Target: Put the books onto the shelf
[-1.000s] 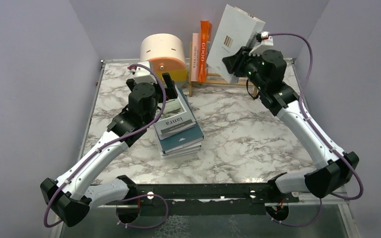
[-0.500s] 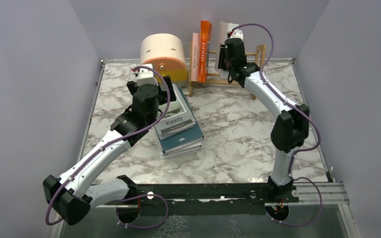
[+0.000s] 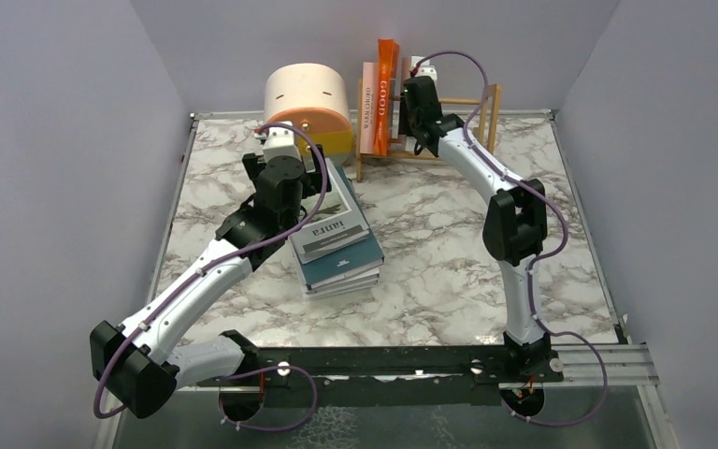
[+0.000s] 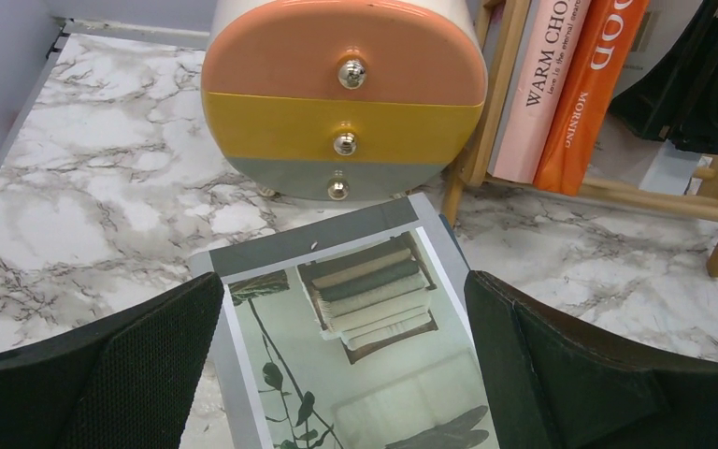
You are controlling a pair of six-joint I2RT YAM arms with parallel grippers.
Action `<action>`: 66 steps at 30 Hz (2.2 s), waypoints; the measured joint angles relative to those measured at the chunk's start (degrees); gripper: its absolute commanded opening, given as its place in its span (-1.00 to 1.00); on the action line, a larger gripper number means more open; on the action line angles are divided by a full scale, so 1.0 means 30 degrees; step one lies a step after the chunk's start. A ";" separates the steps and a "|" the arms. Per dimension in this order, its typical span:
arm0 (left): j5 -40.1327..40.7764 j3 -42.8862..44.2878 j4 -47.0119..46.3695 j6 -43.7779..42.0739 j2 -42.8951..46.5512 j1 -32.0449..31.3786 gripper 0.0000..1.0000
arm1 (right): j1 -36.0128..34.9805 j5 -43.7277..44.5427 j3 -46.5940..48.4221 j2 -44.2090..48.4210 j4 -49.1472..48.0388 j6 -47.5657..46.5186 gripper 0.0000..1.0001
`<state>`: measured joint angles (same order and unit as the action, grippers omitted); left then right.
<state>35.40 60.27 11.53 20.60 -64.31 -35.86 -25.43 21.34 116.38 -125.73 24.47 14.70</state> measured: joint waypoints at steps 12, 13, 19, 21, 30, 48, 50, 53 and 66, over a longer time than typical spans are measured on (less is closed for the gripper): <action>-0.0102 -0.0117 -0.0044 0.0007 -0.0036 0.0605 0.98 | 0.0007 -0.0736 0.0517 -0.1188 0.0495 0.0240 -0.69; -0.0138 -0.0146 -0.0066 0.0007 -0.0036 0.0656 0.98 | 0.0007 -0.0867 0.0525 -0.1224 0.0495 0.0321 -0.67; -0.0423 -0.0299 -0.0109 0.0015 -0.0044 0.0845 0.98 | 0.0051 -0.1348 0.0576 -0.1362 0.0408 0.0758 -0.31; -0.0510 -0.0313 -0.0109 0.0022 -0.0044 0.0933 0.98 | 0.0095 -0.1479 0.0583 -0.1362 0.0401 0.0962 -0.21; -0.0940 -0.0321 -0.0153 0.0087 -0.0044 0.1115 0.98 | 0.0131 -0.2084 0.0583 -0.1362 0.0211 0.1537 0.20; -0.1377 -0.0532 -0.0204 0.0299 -0.0044 0.1311 0.98 | 0.0131 -0.2433 -0.1508 0.1013 -0.0386 0.1872 0.25; -0.1399 -0.0532 -0.0160 0.0364 -0.0044 0.1333 0.98 | 0.0124 -0.2433 -0.2091 0.1814 -0.0495 0.1872 0.28; -0.1457 -0.0532 0.0073 0.0539 -0.0044 0.1399 0.98 | 0.0124 -0.2448 -0.2820 0.2973 -0.0699 0.1872 0.31; -0.2171 -0.0532 0.2302 0.1770 0.0860 0.1829 0.98 | -0.0423 -0.5778 -1.0608 1.1395 -0.2892 0.2579 0.40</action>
<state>28.88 58.67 18.44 25.91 -61.73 -30.37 -26.70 4.01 84.55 -91.55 15.79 22.44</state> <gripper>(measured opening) 0.989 0.699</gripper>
